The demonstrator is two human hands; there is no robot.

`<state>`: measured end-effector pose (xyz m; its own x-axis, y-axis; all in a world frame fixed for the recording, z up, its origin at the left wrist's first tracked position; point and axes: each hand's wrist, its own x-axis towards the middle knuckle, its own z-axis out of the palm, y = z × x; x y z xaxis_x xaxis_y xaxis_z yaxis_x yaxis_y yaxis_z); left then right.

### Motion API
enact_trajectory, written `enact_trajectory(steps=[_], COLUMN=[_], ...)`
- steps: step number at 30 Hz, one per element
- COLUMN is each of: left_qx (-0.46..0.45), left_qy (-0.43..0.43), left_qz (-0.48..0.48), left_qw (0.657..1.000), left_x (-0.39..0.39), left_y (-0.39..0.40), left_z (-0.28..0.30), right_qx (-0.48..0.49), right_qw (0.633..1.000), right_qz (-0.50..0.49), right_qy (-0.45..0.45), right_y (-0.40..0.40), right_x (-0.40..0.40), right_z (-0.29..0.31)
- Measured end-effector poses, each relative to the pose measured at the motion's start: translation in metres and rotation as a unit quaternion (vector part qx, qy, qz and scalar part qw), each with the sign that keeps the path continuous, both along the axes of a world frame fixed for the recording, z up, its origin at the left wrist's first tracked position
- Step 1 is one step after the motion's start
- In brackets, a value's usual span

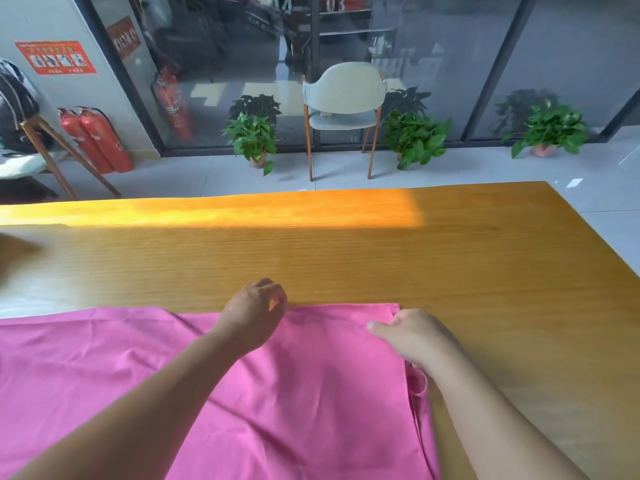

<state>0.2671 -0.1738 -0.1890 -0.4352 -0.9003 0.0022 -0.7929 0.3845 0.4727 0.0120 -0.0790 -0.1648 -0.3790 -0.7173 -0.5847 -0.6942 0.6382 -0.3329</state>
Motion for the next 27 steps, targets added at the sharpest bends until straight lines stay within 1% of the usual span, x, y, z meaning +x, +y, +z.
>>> enact_trajectory(steps=[1, 3, 4, 6, 9, 11, 13, 15, 18, 21, 22, 24, 27], left_qx=[-0.010, -0.040, -0.058, -0.088, -0.109, -0.129, -0.162, -0.174, -0.144, -0.076, -0.060, -0.039, -0.041], left_qy=[0.009, 0.026, 0.030, 0.026, 0.019, 0.014, 0.011, 0.022, 0.023, 0.040, 0.040, 0.007, -0.043], left_qz=[0.015, 0.053, 0.068, 0.081, 0.097, 0.126, 0.167, 0.229, 0.312, 0.358, 0.361, 0.350, 0.328], left_qw=[1.000, 0.997, 0.996, 0.992, 0.989, 0.984, 0.973, 0.958, 0.939, 0.930, 0.930, 0.936, 0.943], left_x=[0.004, 0.017, 0.025, 0.039, 0.055, 0.064, 0.075, 0.087, 0.111, 0.132, 0.137, 0.143, 0.144], left_y=[0.001, 0.003, 0.005, 0.009, 0.019, 0.027, 0.037, 0.045, 0.055, 0.062, 0.064, 0.068, 0.068], left_z=[-0.001, -0.008, -0.011, -0.018, -0.026, -0.028, -0.028, -0.029, -0.032, -0.041, -0.044, -0.049, -0.051], right_qx=[0.004, -0.007, -0.027, -0.082, -0.146, -0.176, -0.185, -0.183, -0.191, -0.221, -0.229, -0.246, -0.276], right_qw=[1.000, 1.000, 0.999, 0.994, 0.976, 0.955, 0.941, 0.939, 0.931, 0.915, 0.913, 0.910, 0.886], right_qz=[-0.008, -0.010, -0.019, -0.065, -0.136, -0.194, -0.228, -0.238, -0.254, -0.277, -0.279, -0.286, -0.340], right_qy=[-0.025, -0.026, -0.017, -0.032, -0.089, -0.139, -0.170, -0.170, -0.181, -0.195, -0.189, -0.175, -0.152], right_y=[0.001, 0.002, 0.002, 0.002, 0.001, 0.002, 0.005, 0.006, 0.008, 0.008, 0.007, 0.006, 0.002], right_x=[0.002, 0.005, 0.005, 0.007, 0.014, 0.020, 0.022, 0.023, 0.023, 0.023, 0.021, 0.016, -0.002], right_z=[0.002, 0.003, 0.003, 0.000, -0.005, -0.008, -0.012, -0.016, -0.018, -0.020, -0.022, -0.026, -0.031])
